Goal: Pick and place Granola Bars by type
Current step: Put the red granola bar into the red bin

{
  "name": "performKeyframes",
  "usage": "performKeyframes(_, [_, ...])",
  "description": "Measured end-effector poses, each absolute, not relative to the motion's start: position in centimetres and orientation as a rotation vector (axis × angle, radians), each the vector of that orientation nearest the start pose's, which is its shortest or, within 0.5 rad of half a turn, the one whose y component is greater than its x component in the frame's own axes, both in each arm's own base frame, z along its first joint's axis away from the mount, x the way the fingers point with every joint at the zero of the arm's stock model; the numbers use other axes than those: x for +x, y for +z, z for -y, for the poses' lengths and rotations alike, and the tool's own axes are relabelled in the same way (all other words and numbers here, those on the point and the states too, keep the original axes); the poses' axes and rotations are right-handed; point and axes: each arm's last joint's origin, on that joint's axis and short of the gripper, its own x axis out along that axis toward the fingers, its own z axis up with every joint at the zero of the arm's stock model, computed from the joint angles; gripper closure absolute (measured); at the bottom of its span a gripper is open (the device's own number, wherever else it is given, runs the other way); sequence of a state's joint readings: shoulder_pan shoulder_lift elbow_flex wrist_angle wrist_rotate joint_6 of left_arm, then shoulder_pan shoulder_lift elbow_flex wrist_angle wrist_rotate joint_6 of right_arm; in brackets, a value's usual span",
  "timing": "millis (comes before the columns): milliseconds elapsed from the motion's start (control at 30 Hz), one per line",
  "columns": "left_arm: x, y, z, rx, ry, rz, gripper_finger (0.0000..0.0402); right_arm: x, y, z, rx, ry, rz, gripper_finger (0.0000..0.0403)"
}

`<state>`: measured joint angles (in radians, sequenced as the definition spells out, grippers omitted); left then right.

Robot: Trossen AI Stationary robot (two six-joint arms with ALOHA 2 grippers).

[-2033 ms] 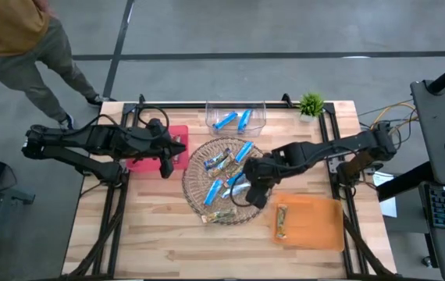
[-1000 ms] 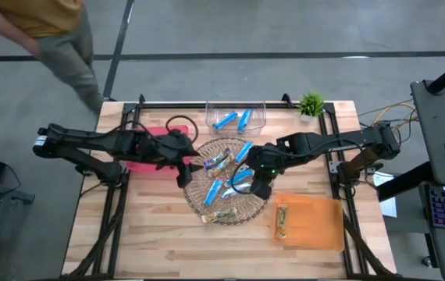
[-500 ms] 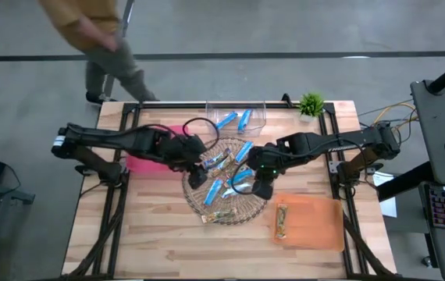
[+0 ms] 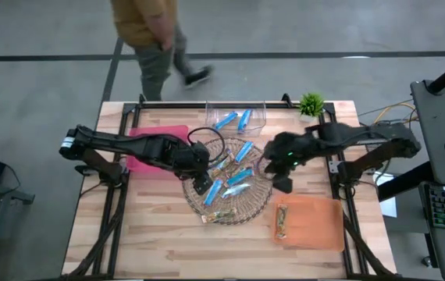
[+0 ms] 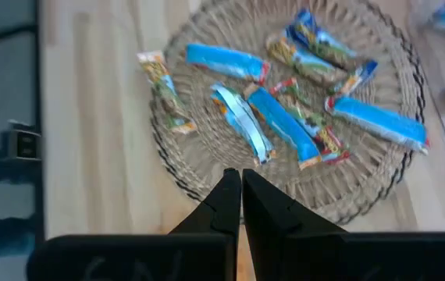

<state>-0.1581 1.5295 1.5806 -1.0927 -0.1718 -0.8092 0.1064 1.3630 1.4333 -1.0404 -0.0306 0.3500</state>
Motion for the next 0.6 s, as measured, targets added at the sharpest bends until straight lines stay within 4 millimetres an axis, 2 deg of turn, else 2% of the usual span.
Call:
performKeyframes(100, [29.7, 35.7, 4.3, -0.592, 0.459, -0.923, 0.0186, 24.1, 36.4, -2.5, 0.307, 0.008, -0.924, 0.0394])
performKeyframes(333, [31.0, 34.4, 4.9, -0.660, 0.514, -0.930, 0.0186, 20.6, 35.9, -1.7, 0.363, -0.030, -0.884, 0.0394])
performKeyframes(600, [33.0, 31.7, 5.5, -0.792, 0.608, -0.993, 0.0186, 19.2, 34.8, -0.9, 0.414, -0.083, -0.890, 0.0394])
